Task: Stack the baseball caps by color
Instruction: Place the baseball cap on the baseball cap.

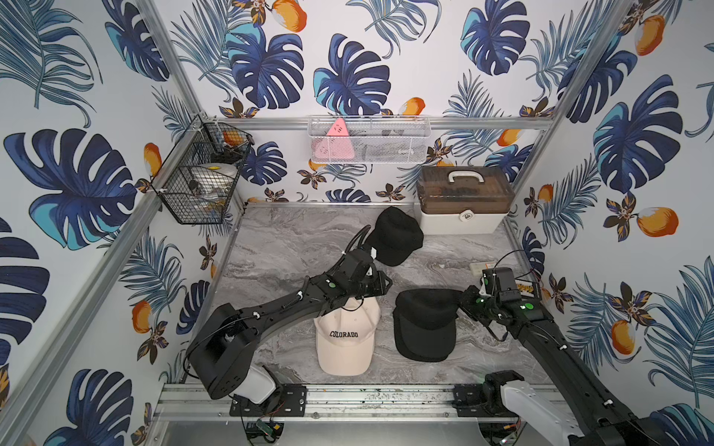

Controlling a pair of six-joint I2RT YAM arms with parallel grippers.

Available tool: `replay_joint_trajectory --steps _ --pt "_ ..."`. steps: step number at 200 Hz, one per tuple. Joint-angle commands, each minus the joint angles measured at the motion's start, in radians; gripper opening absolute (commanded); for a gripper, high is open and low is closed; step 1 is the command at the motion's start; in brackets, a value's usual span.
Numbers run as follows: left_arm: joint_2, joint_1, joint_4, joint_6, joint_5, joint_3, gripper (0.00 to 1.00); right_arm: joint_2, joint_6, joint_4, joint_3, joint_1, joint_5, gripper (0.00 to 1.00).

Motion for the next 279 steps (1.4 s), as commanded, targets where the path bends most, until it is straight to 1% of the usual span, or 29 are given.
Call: replay_joint_trajectory --steps 1,10,33,43,60,79,95,107,128,143,160,174,203,215,228,258,279 --pt "-0.007 0.001 -0.037 0.071 -0.052 0.034 0.36 0.013 0.009 0.067 -0.024 0.0 -0.012 0.24" --pt "0.001 0.002 -0.036 0.089 -0.033 0.046 0.37 0.026 0.009 0.072 -0.028 0.001 -0.027 0.28" --pt "0.033 -0.013 -0.014 0.132 0.039 0.082 0.38 0.045 -0.003 0.078 -0.028 0.001 -0.05 0.33" --pt "0.051 -0.03 -0.012 0.175 0.057 0.107 0.4 0.044 -0.005 0.084 -0.026 0.002 -0.063 0.35" --pt "0.091 -0.071 -0.043 0.266 0.047 0.171 0.41 0.041 -0.003 0.107 -0.022 0.001 -0.103 0.35" --pt "0.144 -0.111 -0.115 0.356 -0.029 0.252 0.41 0.038 0.012 0.104 0.005 0.002 -0.145 0.31" --pt "0.178 -0.121 -0.145 0.397 -0.071 0.291 0.41 0.022 0.021 0.1 0.027 0.003 -0.17 0.26" --pt "0.197 -0.122 -0.147 0.415 -0.078 0.304 0.41 0.005 0.023 0.099 0.033 0.002 -0.177 0.23" --pt "0.234 -0.127 -0.168 0.452 -0.04 0.333 0.43 -0.011 0.034 0.113 0.022 0.004 -0.202 0.21" --pt "0.262 -0.135 -0.201 0.454 -0.081 0.347 0.44 -0.004 0.038 0.127 0.006 0.005 -0.218 0.21" --pt "0.276 -0.139 -0.181 0.447 -0.113 0.324 0.46 0.01 0.04 0.141 -0.02 0.005 -0.225 0.2" --pt "0.289 -0.138 -0.157 0.448 -0.096 0.307 0.48 0.021 0.04 0.161 -0.046 0.006 -0.22 0.2" --pt "0.338 -0.139 -0.162 0.457 -0.018 0.319 0.48 0.057 0.024 0.185 -0.084 0.006 -0.204 0.21" --pt "0.347 -0.139 -0.16 0.456 -0.011 0.315 0.48 0.073 0.017 0.189 -0.092 0.005 -0.205 0.21" --pt "0.355 -0.14 -0.154 0.449 -0.047 0.3 0.47 0.085 0.01 0.192 -0.096 0.006 -0.21 0.21" --pt "0.403 -0.139 -0.22 0.439 -0.205 0.31 0.35 0.078 0.007 0.184 -0.102 0.005 -0.214 0.22" --pt "0.427 -0.14 -0.233 0.434 -0.252 0.316 0.3 0.063 -0.004 0.154 -0.088 0.006 -0.204 0.24"
